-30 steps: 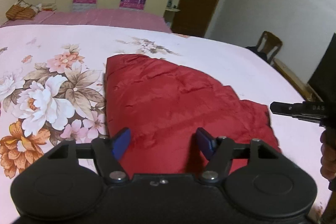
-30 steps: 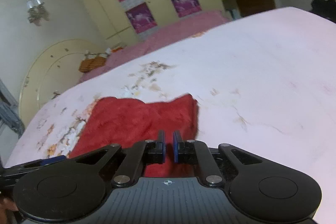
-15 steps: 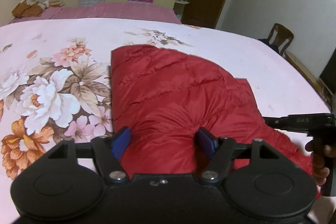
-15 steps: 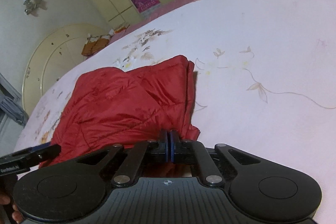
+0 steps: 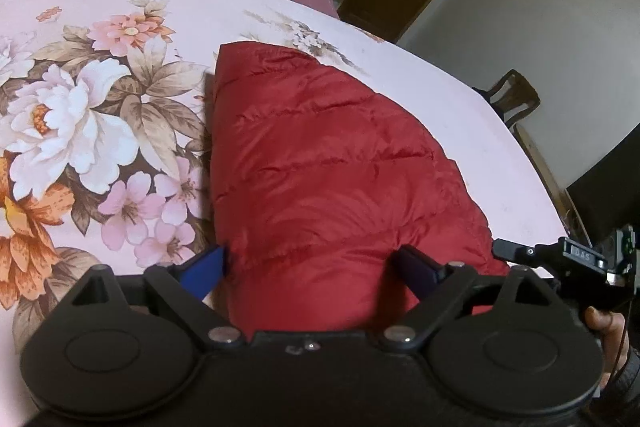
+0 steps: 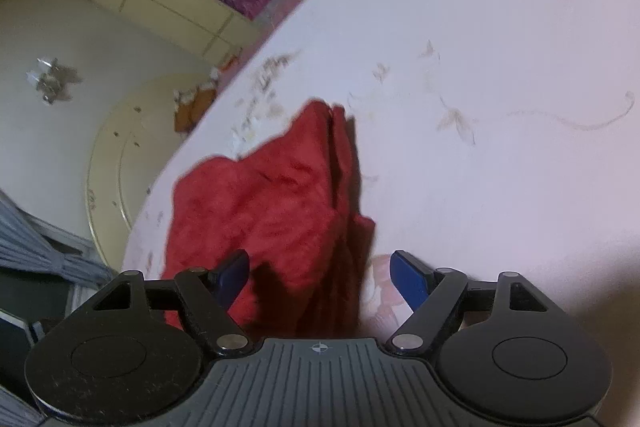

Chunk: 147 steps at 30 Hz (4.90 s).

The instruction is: Fold large clothes

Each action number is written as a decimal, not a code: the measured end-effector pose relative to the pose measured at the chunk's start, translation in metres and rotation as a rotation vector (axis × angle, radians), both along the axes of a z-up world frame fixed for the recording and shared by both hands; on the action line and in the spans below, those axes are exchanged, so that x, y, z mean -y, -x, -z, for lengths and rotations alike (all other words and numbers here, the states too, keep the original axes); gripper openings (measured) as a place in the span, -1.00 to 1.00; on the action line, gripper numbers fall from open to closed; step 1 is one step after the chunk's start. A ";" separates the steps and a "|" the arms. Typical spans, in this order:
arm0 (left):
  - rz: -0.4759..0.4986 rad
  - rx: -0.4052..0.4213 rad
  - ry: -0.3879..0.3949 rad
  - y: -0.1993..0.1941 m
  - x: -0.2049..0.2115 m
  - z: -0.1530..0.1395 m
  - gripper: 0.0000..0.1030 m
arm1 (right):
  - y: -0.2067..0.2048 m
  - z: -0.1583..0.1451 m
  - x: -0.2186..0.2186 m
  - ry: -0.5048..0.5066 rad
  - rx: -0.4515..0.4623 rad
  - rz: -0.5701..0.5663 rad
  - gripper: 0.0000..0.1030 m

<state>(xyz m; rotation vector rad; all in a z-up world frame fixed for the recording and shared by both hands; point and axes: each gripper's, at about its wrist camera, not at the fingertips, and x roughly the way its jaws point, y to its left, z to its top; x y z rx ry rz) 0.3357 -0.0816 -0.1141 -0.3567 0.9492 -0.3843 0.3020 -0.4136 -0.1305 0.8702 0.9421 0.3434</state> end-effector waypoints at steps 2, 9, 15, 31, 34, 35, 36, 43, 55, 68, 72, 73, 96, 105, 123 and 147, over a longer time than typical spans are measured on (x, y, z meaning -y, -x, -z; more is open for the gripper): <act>0.002 -0.002 -0.003 -0.002 0.000 0.000 0.79 | -0.002 -0.002 -0.002 0.010 0.006 -0.014 0.50; 0.005 -0.007 0.015 -0.003 -0.003 0.006 0.80 | -0.007 -0.005 -0.013 0.049 -0.005 -0.040 0.36; 0.003 -0.010 0.039 -0.004 -0.004 0.011 0.77 | -0.014 0.005 -0.026 0.007 -0.043 -0.055 0.09; 0.009 0.003 0.060 -0.003 -0.008 0.011 0.48 | -0.014 0.021 -0.020 -0.159 -0.053 0.001 -0.31; 0.009 0.020 0.020 0.000 0.001 0.001 0.40 | -0.009 0.014 -0.021 -0.125 -0.013 -0.003 -0.49; 0.012 0.036 0.009 0.002 0.005 -0.005 0.37 | -0.007 0.009 -0.022 -0.108 -0.006 -0.001 -0.56; 0.025 0.055 -0.013 0.004 0.009 -0.011 0.38 | -0.005 0.001 -0.023 -0.096 0.015 -0.004 -0.58; 0.041 0.038 -0.128 0.000 0.024 -0.006 0.40 | -0.008 0.008 -0.027 -0.042 -0.013 -0.040 -0.59; 0.047 0.067 -0.097 0.007 0.018 -0.012 0.33 | 0.001 -0.016 -0.033 0.003 0.039 -0.035 -0.60; 0.075 0.166 -0.027 0.026 -0.056 -0.056 0.29 | 0.027 -0.070 -0.100 0.046 0.142 -0.014 -0.60; 0.048 0.174 -0.017 0.031 -0.115 -0.066 0.30 | 0.022 -0.086 -0.152 0.059 0.162 -0.056 -0.60; 0.038 0.172 -0.016 0.032 -0.132 -0.067 0.30 | 0.018 -0.088 -0.164 0.059 0.163 -0.066 -0.60; -0.042 0.007 0.041 -0.005 -0.349 0.000 0.35 | -0.050 -0.035 -0.379 0.008 0.023 -0.137 -0.60; -0.072 -0.013 0.080 -0.004 -0.336 -0.005 0.33 | -0.049 -0.042 -0.375 0.013 0.036 -0.110 -0.59; -0.131 0.031 0.012 0.008 -0.365 -0.014 0.84 | -0.047 -0.058 -0.343 0.117 0.058 -0.042 0.06; 0.009 0.185 -0.195 -0.099 -0.310 -0.011 0.27 | -0.123 -0.060 -0.447 0.510 0.260 -0.282 -0.65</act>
